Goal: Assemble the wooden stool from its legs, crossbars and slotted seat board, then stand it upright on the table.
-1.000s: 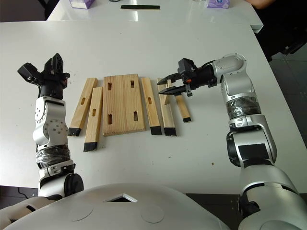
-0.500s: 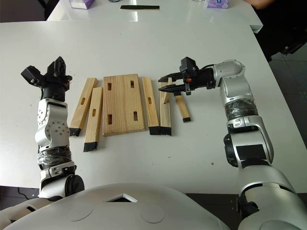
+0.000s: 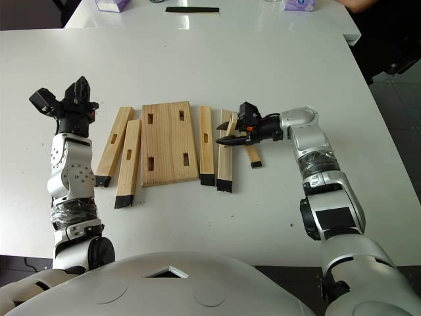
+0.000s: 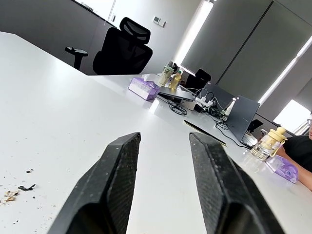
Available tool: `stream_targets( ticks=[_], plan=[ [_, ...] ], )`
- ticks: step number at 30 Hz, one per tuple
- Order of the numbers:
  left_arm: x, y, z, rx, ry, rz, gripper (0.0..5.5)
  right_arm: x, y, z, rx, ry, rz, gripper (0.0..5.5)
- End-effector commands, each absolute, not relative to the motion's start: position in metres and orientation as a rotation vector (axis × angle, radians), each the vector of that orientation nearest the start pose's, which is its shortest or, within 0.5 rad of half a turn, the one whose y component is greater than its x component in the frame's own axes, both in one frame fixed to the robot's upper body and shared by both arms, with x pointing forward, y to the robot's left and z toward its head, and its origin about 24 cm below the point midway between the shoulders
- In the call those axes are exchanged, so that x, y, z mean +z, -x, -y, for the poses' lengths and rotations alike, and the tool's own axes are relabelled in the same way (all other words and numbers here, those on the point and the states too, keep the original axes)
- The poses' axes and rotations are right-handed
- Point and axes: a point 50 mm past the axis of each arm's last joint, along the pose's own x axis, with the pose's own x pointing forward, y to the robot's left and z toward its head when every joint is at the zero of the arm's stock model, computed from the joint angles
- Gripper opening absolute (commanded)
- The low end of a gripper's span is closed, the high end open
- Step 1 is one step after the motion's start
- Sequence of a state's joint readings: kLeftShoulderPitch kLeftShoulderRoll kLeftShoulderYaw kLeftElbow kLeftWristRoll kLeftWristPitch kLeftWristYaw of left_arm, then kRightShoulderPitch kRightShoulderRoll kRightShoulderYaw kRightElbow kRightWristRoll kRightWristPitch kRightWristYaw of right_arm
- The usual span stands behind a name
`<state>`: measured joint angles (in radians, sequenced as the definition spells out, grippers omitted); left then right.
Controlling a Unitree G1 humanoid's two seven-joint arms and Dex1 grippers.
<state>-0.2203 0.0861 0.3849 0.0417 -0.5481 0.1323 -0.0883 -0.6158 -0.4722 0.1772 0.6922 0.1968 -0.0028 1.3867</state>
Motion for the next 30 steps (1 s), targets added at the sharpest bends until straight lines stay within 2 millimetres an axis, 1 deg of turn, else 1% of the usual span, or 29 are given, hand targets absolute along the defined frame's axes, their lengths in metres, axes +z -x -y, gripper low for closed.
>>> stream_targets(
  ticks=[1,4,7,8,12,17,20,22,27,28,30],
  plan=[
    [0.091,-0.285,-0.248,0.238,0.591,0.215,1.87,0.105,-0.326,0.176,1.322,0.271,-0.202,2.80],
    [0.097,-0.288,-0.253,0.259,0.607,0.246,1.87,0.103,-0.319,0.174,1.330,0.283,-0.215,2.80],
    [0.102,-0.291,-0.252,0.248,0.603,0.261,1.87,0.103,-0.313,0.170,1.317,0.264,-0.191,2.80],
    [0.103,-0.293,-0.251,0.239,0.606,0.263,1.87,0.106,-0.312,0.168,1.306,0.249,-0.167,2.80],
    [0.105,-0.295,-0.246,0.216,0.604,0.272,1.87,0.128,-0.309,0.160,1.278,0.195,-0.065,2.80],
    [0.106,-0.295,-0.242,0.195,0.599,0.274,1.87,0.161,-0.303,0.161,1.224,0.146,0.046,2.80],
    [0.103,-0.293,-0.243,0.199,0.598,0.264,1.87,0.172,-0.302,0.157,1.181,0.071,0.106,2.80],
    [0.101,-0.292,-0.243,0.203,0.597,0.253,1.87,0.170,-0.304,0.150,1.141,0.019,0.121,2.80],
    [0.103,-0.298,-0.240,0.182,0.589,0.246,1.87,0.141,-0.314,0.136,1.076,-0.017,0.059,2.80],
    [0.104,-0.300,-0.239,0.173,0.583,0.244,1.87,0.140,-0.315,0.136,1.059,-0.020,0.060,2.80],
    [0.105,-0.301,-0.239,0.164,0.577,0.242,1.87,0.145,-0.317,0.139,1.036,-0.032,0.083,2.80]
  ],
)
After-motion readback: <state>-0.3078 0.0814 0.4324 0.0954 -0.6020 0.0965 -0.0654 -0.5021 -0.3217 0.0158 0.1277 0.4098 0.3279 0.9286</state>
